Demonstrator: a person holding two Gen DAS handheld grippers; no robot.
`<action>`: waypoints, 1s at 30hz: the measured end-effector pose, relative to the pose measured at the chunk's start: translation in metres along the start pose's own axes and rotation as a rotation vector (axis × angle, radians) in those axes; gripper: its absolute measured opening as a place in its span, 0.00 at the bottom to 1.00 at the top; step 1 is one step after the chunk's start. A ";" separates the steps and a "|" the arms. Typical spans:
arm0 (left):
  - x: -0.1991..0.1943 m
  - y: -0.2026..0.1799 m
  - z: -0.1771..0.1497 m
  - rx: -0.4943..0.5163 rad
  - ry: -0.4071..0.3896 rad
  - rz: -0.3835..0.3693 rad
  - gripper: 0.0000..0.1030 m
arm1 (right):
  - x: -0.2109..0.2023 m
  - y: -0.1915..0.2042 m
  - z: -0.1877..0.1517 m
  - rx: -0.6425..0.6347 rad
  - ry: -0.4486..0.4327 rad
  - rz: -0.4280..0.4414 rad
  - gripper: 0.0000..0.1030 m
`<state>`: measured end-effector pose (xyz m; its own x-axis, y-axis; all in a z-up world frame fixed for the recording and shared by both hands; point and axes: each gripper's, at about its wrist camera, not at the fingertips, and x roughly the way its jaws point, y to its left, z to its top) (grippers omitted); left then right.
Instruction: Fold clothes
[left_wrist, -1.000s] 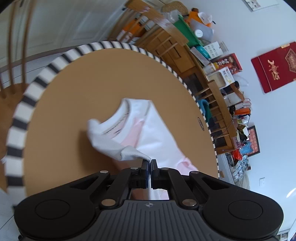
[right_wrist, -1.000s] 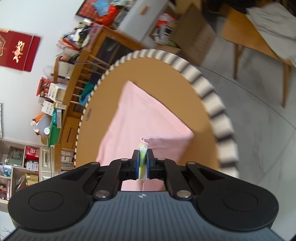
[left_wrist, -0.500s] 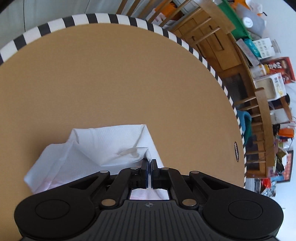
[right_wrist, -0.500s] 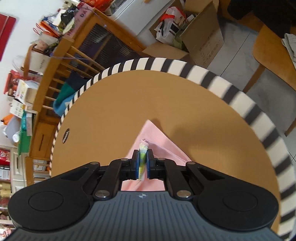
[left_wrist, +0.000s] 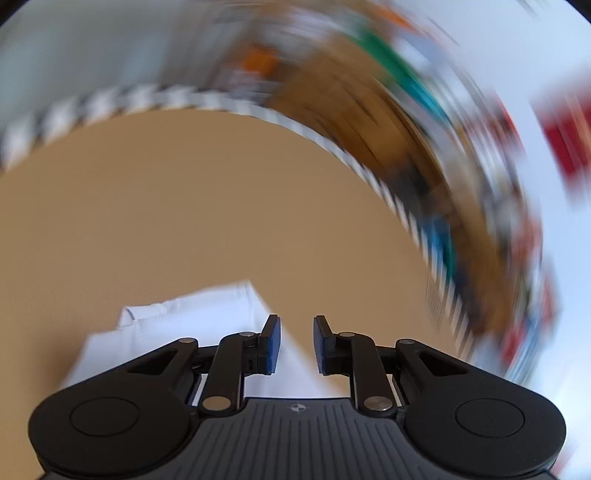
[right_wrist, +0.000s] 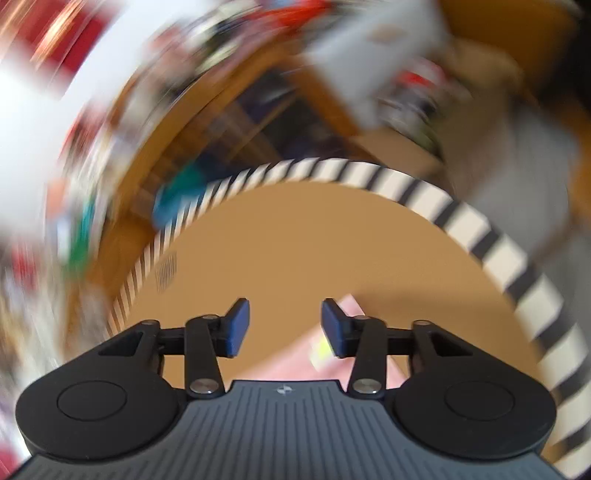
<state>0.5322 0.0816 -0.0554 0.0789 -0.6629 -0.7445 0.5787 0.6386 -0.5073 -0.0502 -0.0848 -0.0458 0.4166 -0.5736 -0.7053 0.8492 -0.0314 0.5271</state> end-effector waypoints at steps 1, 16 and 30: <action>0.002 -0.009 -0.012 0.091 0.040 0.010 0.23 | 0.000 0.009 -0.008 -0.130 0.022 -0.017 0.39; 0.070 -0.073 -0.037 0.237 0.070 0.069 0.36 | 0.079 0.025 -0.004 -0.183 0.196 -0.065 0.09; 0.005 -0.036 -0.037 0.045 -0.162 0.187 0.41 | 0.035 -0.010 0.003 -0.086 0.080 -0.137 0.26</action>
<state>0.4817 0.0694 -0.0567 0.3153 -0.5913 -0.7423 0.5770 0.7404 -0.3447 -0.0446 -0.1075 -0.0743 0.3166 -0.5020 -0.8048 0.9231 -0.0322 0.3832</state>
